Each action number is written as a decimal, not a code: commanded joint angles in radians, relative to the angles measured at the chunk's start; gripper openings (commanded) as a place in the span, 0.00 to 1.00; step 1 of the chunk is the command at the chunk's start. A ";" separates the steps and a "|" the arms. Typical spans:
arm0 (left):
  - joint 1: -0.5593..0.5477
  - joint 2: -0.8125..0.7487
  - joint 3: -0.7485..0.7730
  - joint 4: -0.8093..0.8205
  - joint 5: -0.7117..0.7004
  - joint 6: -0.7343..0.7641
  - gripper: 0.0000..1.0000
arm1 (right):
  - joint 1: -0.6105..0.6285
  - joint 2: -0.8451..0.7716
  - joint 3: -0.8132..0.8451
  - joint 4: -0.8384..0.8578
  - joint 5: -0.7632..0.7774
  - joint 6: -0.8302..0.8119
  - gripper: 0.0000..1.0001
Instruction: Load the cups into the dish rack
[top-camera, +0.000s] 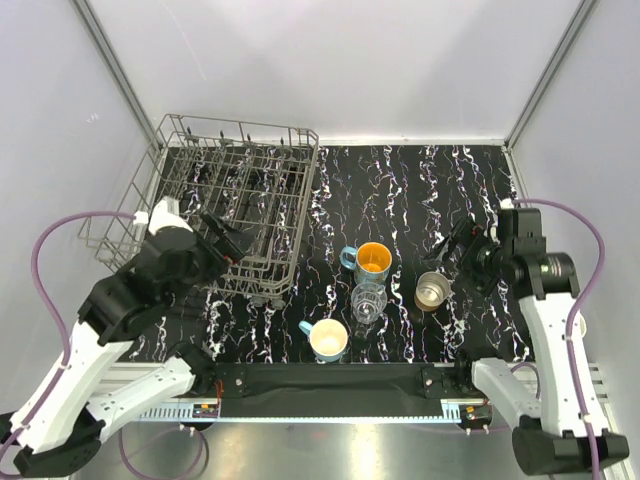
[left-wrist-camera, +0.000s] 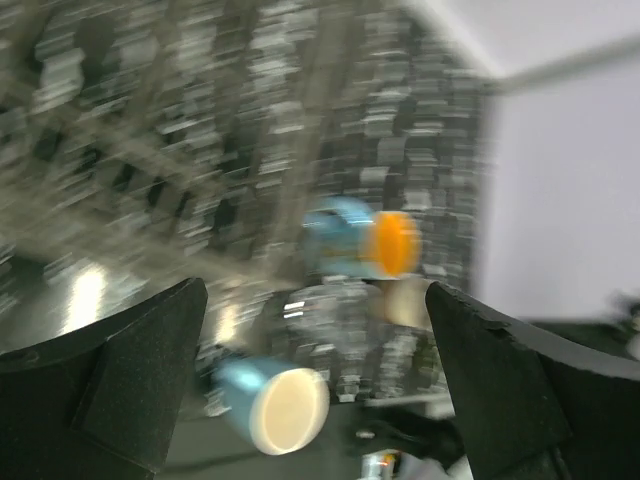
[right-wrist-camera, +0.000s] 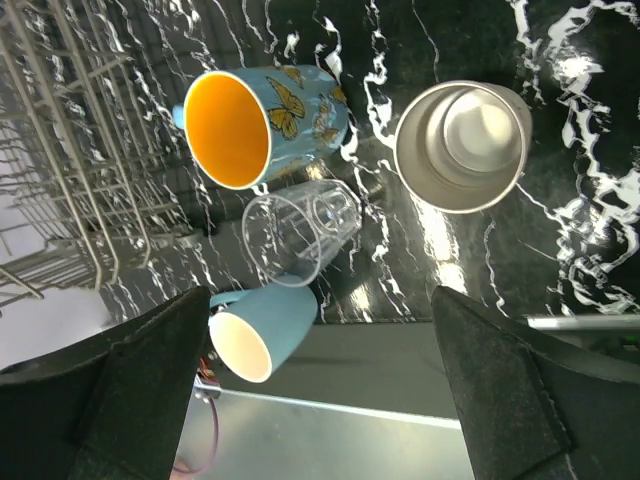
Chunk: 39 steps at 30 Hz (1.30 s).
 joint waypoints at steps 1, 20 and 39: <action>0.002 -0.007 0.049 -0.387 -0.264 -0.186 0.99 | -0.002 0.057 0.124 -0.101 0.048 -0.083 1.00; 0.001 -0.050 0.096 -0.008 -0.183 0.372 0.99 | -0.013 0.310 0.147 -0.027 0.043 -0.106 0.97; 0.002 0.060 0.072 0.033 -0.059 0.462 0.98 | 0.225 0.695 0.274 0.129 0.110 -0.046 0.77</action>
